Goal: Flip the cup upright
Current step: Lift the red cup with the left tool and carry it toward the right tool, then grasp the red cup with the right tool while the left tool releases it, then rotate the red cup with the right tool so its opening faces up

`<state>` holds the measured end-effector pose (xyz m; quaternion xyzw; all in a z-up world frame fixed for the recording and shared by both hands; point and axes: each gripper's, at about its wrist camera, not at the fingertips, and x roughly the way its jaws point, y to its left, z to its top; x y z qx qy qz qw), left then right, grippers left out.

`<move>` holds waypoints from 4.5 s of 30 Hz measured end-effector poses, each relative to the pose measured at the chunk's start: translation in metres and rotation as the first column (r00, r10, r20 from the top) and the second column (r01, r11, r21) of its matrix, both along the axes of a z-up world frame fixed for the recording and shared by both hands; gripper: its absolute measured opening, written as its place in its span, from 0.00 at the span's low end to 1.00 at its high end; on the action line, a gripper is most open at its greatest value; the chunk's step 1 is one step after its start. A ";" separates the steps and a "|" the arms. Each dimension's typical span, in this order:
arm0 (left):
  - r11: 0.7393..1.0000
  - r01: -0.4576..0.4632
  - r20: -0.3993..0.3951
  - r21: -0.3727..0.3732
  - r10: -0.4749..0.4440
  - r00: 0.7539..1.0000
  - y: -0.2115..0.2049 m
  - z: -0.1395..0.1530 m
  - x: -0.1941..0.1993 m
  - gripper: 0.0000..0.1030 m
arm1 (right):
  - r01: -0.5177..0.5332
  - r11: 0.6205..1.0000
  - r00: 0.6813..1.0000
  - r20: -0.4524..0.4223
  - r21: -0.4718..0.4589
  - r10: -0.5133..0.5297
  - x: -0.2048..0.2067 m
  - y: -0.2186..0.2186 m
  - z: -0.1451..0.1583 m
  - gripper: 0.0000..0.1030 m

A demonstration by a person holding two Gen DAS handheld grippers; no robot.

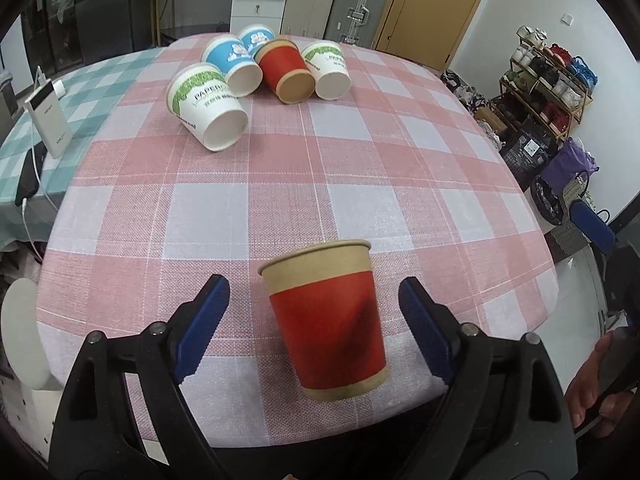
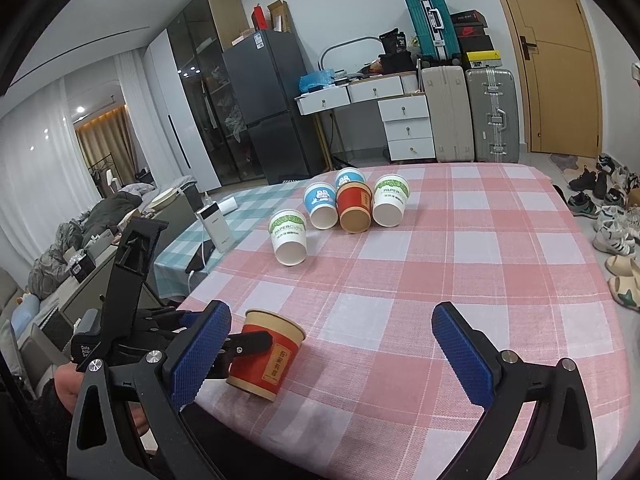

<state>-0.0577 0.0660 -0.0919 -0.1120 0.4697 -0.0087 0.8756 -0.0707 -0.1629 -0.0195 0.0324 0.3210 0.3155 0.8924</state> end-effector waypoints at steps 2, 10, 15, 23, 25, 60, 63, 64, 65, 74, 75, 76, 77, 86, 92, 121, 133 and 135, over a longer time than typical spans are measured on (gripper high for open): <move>1.000 0.000 0.012 0.001 0.000 1.000 0.000 0.007 -0.004 0.86 | -0.010 1.000 1.000 0.012 0.001 0.010 -0.003 0.002 0.004 0.99; 0.998 -0.065 0.120 0.013 0.063 0.991 0.006 0.045 -0.033 0.99 | -0.056 0.998 0.998 0.021 0.005 0.056 -0.014 0.012 0.017 0.99; 0.991 -0.132 0.193 0.012 0.127 0.973 0.022 0.061 -0.061 0.99 | -0.093 0.996 0.996 -0.005 0.000 0.093 -0.018 0.024 0.015 0.99; 0.964 -0.264 0.221 0.011 0.256 0.941 0.056 0.045 -0.103 0.99 | -0.180 0.983 0.973 -0.153 -0.037 0.172 -0.003 0.053 -0.011 0.99; 0.955 -0.295 0.212 0.015 0.285 0.935 0.065 0.036 -0.107 0.99 | -0.205 0.978 0.959 -0.208 -0.049 0.190 0.007 0.064 -0.022 0.99; 0.930 -0.363 0.100 -0.057 0.367 0.925 0.122 -0.037 -0.069 0.99 | -0.423 0.905 0.535 -0.820 -0.051 0.204 0.137 0.163 -0.133 0.96; 0.932 -0.358 0.097 -0.063 0.363 0.927 0.122 -0.038 -0.068 0.99 | -0.424 0.905 0.524 -0.827 -0.045 0.205 0.137 0.165 -0.132 0.86; 0.932 -0.356 0.097 -0.063 0.361 0.927 0.122 -0.038 -0.069 0.99 | -0.427 0.903 0.521 -0.828 -0.045 0.205 0.137 0.165 -0.132 0.85; 0.933 -0.356 0.100 -0.062 0.360 0.927 0.122 -0.038 -0.069 0.99 | -0.431 0.901 0.518 -0.831 -0.048 0.204 0.137 0.166 -0.133 0.83; 0.929 -0.363 0.102 -0.068 0.369 0.924 0.123 -0.037 -0.073 0.99 | -0.435 0.900 0.526 -0.820 -0.032 0.224 0.137 0.162 -0.128 0.68; 0.930 -0.362 0.103 -0.065 0.367 0.925 0.122 -0.036 -0.073 0.99 | -0.432 0.901 0.537 -0.813 -0.035 0.226 0.137 0.161 -0.126 0.68; 0.931 -0.359 0.104 -0.062 0.364 0.926 0.121 -0.036 -0.073 0.99 | -0.429 0.903 0.543 -0.809 -0.034 0.227 0.137 0.160 -0.125 0.68; 0.933 -0.355 0.105 -0.061 0.360 0.927 0.120 -0.035 -0.073 0.99 | -0.427 0.904 0.545 -0.805 -0.027 0.234 0.138 0.159 -0.123 0.68; 0.948 -0.319 0.108 -0.026 0.320 0.941 0.104 -0.029 -0.062 0.99 | -0.344 0.939 0.610 -0.756 0.019 0.239 0.148 0.124 -0.110 0.68; 0.963 -0.270 0.108 -0.007 0.269 0.957 0.087 -0.021 -0.035 0.99 | -0.232 0.972 0.749 -0.631 0.036 0.202 0.160 0.077 -0.087 0.68; 0.993 -0.116 0.032 -0.017 0.116 0.993 0.019 -0.033 0.097 0.99 | 0.034 0.998 0.990 -0.133 -0.049 -0.040 0.171 0.004 -0.079 0.68; 0.995 -0.104 0.031 -0.009 0.104 0.994 0.011 -0.030 0.099 0.99 | -0.001 0.995 0.997 -0.081 -0.103 -0.007 0.151 0.010 -0.078 0.69; 0.995 -0.103 0.040 -0.014 0.103 0.994 0.011 -0.026 0.096 0.99 | -0.001 0.993 0.998 -0.070 -0.116 -0.008 0.146 0.011 -0.078 0.69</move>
